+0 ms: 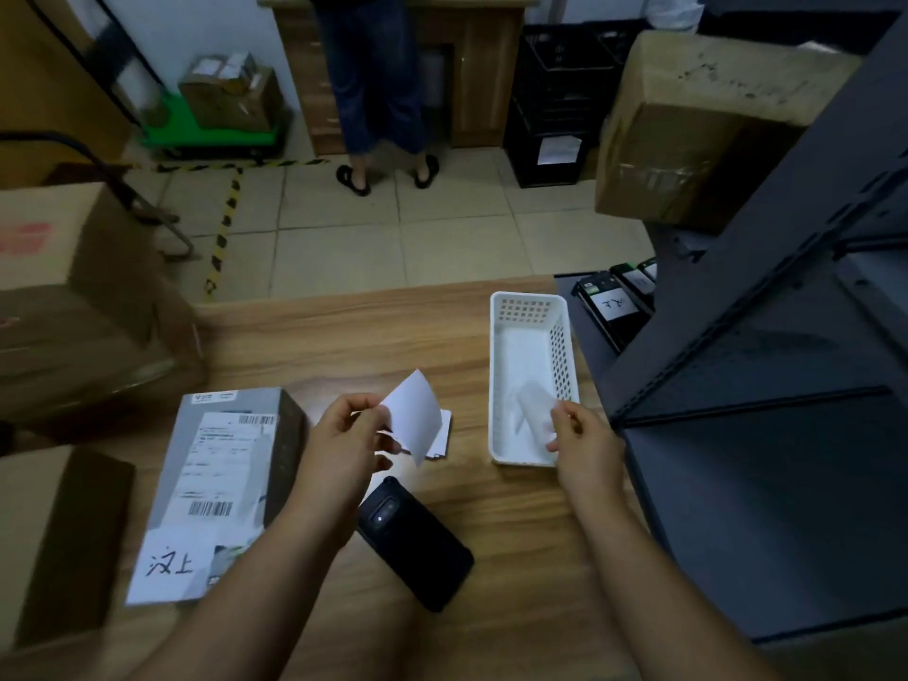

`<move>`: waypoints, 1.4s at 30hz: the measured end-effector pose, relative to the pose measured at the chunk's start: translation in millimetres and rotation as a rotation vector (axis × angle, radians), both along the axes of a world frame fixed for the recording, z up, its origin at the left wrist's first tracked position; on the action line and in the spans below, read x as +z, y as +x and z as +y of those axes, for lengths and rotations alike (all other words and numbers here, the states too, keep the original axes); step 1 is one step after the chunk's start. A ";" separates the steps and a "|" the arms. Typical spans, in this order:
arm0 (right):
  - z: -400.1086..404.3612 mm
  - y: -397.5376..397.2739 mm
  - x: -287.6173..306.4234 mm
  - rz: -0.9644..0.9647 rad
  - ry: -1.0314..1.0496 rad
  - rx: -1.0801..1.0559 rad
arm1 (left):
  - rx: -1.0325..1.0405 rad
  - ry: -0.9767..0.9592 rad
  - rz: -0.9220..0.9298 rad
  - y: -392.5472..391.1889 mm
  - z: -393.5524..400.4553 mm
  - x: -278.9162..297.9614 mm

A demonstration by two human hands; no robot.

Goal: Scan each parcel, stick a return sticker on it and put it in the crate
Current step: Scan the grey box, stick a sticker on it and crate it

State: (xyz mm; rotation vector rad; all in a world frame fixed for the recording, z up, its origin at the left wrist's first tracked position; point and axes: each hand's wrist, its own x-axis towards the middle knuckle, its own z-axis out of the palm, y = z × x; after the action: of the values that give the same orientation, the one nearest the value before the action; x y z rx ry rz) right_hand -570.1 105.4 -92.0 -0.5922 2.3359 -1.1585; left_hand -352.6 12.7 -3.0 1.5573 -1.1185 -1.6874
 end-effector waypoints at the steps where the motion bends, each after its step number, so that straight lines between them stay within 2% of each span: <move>1: -3.5 -4.0 -2.9 0.030 0.024 0.033 | 0.009 -0.013 -0.022 2.8 2.2 -0.2; 4: -9.1 -5.6 -11.2 0.130 0.147 0.170 | 0.022 -0.059 -0.056 14.9 6.2 3.1; 5: -10.1 -0.5 -9.7 0.157 0.131 0.198 | 0.033 -0.073 -0.066 19.9 6.3 5.6; 8: -16.5 31.2 -0.8 0.199 -0.024 0.339 | 0.076 -0.092 -0.080 35.9 4.1 11.5; 12: -23.1 98.9 19.6 0.283 -0.196 0.811 | 0.163 -0.061 -0.090 63.4 -2.5 10.0; 14: -28.9 129.9 23.9 0.404 -0.297 0.924 | 0.208 0.012 -0.035 77.5 -5.6 8.5; 18: -44.0 180.1 26.0 0.513 -0.560 0.748 | 0.152 0.133 -0.021 115.8 -7.9 7.2; 20: -50.4 200.1 29.3 0.443 -0.543 0.699 | 0.070 0.163 -0.053 141.2 -10.5 7.2; 21: -53.4 209.4 33.0 0.333 -0.479 0.677 | 0.033 0.165 -0.063 154.7 -12.6 6.2; 24: -66.1 236.3 41.6 -0.214 -0.227 0.548 | 0.001 0.108 -0.060 196.7 -19.5 1.2; 26: -75.2 251.5 42.5 -0.530 -0.133 0.456 | -0.041 0.028 -0.107 223.1 -25.5 -3.5; 28: -81.6 266.9 42.5 -0.709 -0.078 0.416 | -0.120 0.016 -0.139 244.4 -32.3 -10.5; 34: -85.5 305.7 39.7 -0.685 0.015 0.406 | -0.240 0.033 -0.148 277.3 -49.8 -34.3; 42: -68.6 322.1 33.0 -0.501 0.075 0.239 | -0.372 0.085 -0.208 283.3 -54.2 -56.9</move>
State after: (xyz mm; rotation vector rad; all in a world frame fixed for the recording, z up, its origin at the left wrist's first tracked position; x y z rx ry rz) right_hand -248.0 36.9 -59.0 -0.4719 1.8203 -0.9703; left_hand -69.3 -41.5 -59.9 1.6871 -1.5394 -1.8586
